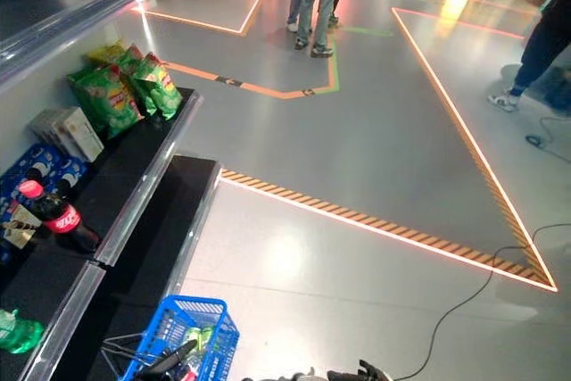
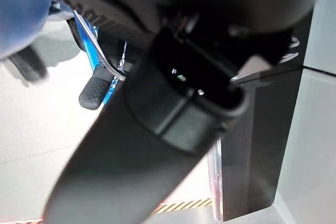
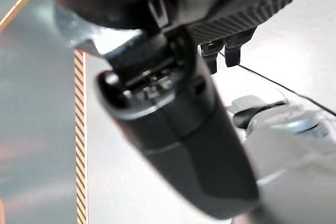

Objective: Pick up the drink and place into the basket.

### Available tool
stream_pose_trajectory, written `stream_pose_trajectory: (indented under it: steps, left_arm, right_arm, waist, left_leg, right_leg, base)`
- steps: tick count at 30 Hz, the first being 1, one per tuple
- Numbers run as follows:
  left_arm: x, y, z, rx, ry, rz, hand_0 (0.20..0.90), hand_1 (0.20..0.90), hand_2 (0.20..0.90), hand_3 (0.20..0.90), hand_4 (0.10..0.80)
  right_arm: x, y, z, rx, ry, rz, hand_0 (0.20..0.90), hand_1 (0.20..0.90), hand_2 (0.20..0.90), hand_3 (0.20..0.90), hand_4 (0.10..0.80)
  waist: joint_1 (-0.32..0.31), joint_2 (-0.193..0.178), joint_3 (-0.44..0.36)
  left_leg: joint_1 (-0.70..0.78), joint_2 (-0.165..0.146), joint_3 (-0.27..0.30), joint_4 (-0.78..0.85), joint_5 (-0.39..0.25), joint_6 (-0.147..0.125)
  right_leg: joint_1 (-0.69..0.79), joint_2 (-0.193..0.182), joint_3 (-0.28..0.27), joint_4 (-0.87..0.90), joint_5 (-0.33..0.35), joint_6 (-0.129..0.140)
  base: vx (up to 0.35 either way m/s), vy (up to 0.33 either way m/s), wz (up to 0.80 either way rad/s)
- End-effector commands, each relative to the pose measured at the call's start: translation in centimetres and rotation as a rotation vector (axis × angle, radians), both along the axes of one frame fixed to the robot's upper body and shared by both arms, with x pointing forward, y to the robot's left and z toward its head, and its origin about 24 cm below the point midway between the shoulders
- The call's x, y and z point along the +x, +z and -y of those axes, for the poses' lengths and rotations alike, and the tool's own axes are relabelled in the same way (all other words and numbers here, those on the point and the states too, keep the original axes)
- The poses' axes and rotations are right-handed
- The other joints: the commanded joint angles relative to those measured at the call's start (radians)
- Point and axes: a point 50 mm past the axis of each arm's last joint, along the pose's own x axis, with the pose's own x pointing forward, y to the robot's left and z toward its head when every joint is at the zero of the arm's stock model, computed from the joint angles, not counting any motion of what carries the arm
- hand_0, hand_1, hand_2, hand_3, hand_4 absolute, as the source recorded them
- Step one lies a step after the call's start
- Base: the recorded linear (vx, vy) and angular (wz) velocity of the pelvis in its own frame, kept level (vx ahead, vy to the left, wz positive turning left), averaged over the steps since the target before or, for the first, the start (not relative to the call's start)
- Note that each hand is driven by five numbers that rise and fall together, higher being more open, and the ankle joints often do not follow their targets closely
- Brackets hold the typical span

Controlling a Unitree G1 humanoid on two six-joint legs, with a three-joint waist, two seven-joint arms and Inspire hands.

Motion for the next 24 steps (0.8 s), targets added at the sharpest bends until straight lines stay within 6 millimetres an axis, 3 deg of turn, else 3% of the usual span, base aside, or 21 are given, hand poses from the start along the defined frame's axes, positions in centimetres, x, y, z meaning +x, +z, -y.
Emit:
stream_pose_trajectory:
  steps: [1, 5, 6, 9, 10, 11, 13, 17, 18, 21, 22, 24]
  left_arm:
    - [6.4, 2.7, -1.1, 0.038, -0.054, 0.328, 0.3, 0.3, 0.3, 0.2, 0.1]
    - [5.7, 2.4, -1.0, 0.04, -0.044, 0.315, 0.3, 0.3, 0.3, 0.2, 0.1]
    - [5.2, 2.2, -0.6, 0.034, -0.045, 0.31, 0.3, 0.3, 0.3, 0.2, 0.1]
    - [5.2, 2.2, -0.5, 0.034, -0.045, 0.31, 0.3, 0.3, 0.3, 0.2, 0.1]
    - [5.0, 2.0, -0.2, 0.023, -0.024, 0.305, 0.3, 0.3, 0.3, 0.2, 0.1]
    - [4.7, 1.9, -0.1, 0.015, -0.03, 0.304, 0.3, 0.3, 0.3, 0.2, 0.1]
    - [4.6, 1.9, 0.3, 0.007, -0.046, 0.302, 0.3, 0.3, 0.3, 0.2, 0.1]
    - [4.5, 1.9, 0.3, 0.003, -0.036, 0.306, 0.3, 0.3, 0.3, 0.2, 0.1]
    - [4.4, 1.8, 0.5, -0.004, -0.037, 0.304, 0.3, 0.3, 0.3, 0.2, 0.1]
    - [4.4, 1.7, 0.6, -0.007, -0.05, 0.298, 0.3, 0.3, 0.3, 0.2, 0.1]
    - [4.4, 1.7, 0.6, -0.007, -0.05, 0.298, 0.3, 0.3, 0.3, 0.2, 0.1]
    - [4.0, 1.5, 0.8, -0.002, -0.024, 0.29, 0.3, 0.3, 0.3, 0.2, 0.1]
  right_arm:
    - [0.7, 0.6, 1.6, -0.033, -0.038, 0.035, 0.9, 0.9, 0.9, 0.9, 0.8]
    - [1.3, 0.6, 1.5, -0.028, -0.016, 0.038, 0.9, 0.9, 0.9, 0.9, 0.8]
    - [1.8, 0.8, 1.3, -0.028, 0.029, 0.053, 0.9, 0.9, 0.9, 0.9, 0.8]
    - [1.9, 0.8, 1.3, -0.028, 0.031, 0.054, 0.9, 0.9, 0.9, 0.9, 0.8]
    - [2.3, 1.0, 1.6, -0.042, 0.041, 0.065, 0.9, 0.9, 0.9, 0.9, 0.8]
    - [2.4, 1.1, 1.8, -0.043, 0.038, 0.07, 0.9, 0.9, 0.9, 0.9, 0.8]
    - [2.6, 1.2, 2.0, -0.04, 0.04, 0.078, 0.9, 0.9, 0.9, 0.9, 0.8]
    - [3.1, 1.3, 2.1, -0.047, 0.044, 0.074, 0.9, 0.9, 0.9, 0.9, 0.8]
    - [3.1, 1.3, 2.1, -0.05, 0.04, 0.071, 0.9, 0.9, 0.9, 0.9, 0.8]
    - [2.7, 1.1, 1.9, -0.051, 0.028, 0.07, 0.9, 0.9, 0.9, 0.9, 0.8]
    - [2.7, 1.1, 1.9, -0.051, 0.028, 0.07, 0.9, 0.9, 0.9, 0.9, 0.8]
    - [1.8, 0.8, 1.6, -0.069, 0.048, 0.044, 0.9, 0.9, 0.9, 0.9, 0.8]
  waist:
    - [-0.009, 0.01, -0.001]
    - [0.005, 0.005, -0.006]
    - [0.019, -0.005, -0.011]
    - [0.019, -0.005, -0.011]
    - [0.037, -0.018, 0.003]
    - [0.046, -0.021, 0.009]
    - [0.063, -0.021, 0.016]
    - [0.093, 0.008, 0.016]
    - [0.101, 0.035, 0.012]
    - [0.094, 0.045, 0.007]
    - [0.094, 0.045, 0.007]
    - [0.085, 0.035, -0.011]
  left_leg:
    - [0.026, 0.03, 0.096, 0.086, -0.109, -0.049]
    - [0.025, 0.046, 0.099, 0.15, -0.125, -0.069]
    - [-0.018, 0.07, 0.086, 0.32, -0.055, -0.103]
    - [-0.024, 0.072, 0.085, 0.332, -0.051, -0.106]
    - [-0.141, 0.072, 0.077, 0.553, 0.022, -0.117]
    - [-0.179, 0.068, 0.08, 0.606, 0.019, -0.113]
    - [-0.225, 0.072, 0.096, 0.604, 0.007, -0.106]
    - [-0.216, 0.025, 0.1, 0.331, -0.028, -0.099]
    - [-0.216, 0.016, 0.142, 0.172, 0.009, -0.11]
    - [-0.239, 0.023, 0.289, 0.114, 0.053, -0.12]
    - [-0.239, 0.023, 0.289, 0.114, 0.053, -0.12]
    - [-0.262, 0.044, 0.463, 0.096, 0.071, -0.115]
  right_leg:
    - [-0.039, -0.01, 0.011, -0.003, 0.245, 0.03]
    - [0.022, 0.0, -0.013, -0.029, 0.202, 0.008]
    - [0.072, 0.016, -0.022, -0.061, 0.185, -0.025]
    - [0.075, 0.017, -0.024, -0.064, 0.184, -0.027]
    - [0.123, 0.027, -0.017, -0.077, 0.168, -0.058]
    - [0.14, 0.03, -0.015, -0.079, 0.159, -0.068]
    - [0.171, 0.035, -0.021, -0.091, 0.142, -0.074]
    - [0.207, 0.068, -0.014, -0.112, 0.103, -0.061]
    - [0.224, 0.096, -0.02, -0.12, 0.086, -0.06]
    - [0.255, 0.111, -0.055, -0.135, 0.07, -0.059]
    - [0.255, 0.111, -0.055, -0.135, 0.07, -0.059]
    - [0.306, 0.119, -0.132, -0.146, 0.029, -0.062]
  base:
    - [0.156, -0.259, 0.29]
    - [0.179, -0.263, 0.17]
    - [0.155, -0.27, 0.24]
    - [0.095, -0.17, 0.18]
    - [0.182, -0.289, 0.14]
    - [0.219, -0.32, 0.14]
    - [0.187, -0.121, 0.02]
    - [0.266, -0.01, 0.14]
    - [0.335, 0.048, 0.09]
    - [0.198, 0.022, 0.13]
    - [0.11, 0.009, 0.34]
    - [0.42, 0.072, 0.46]
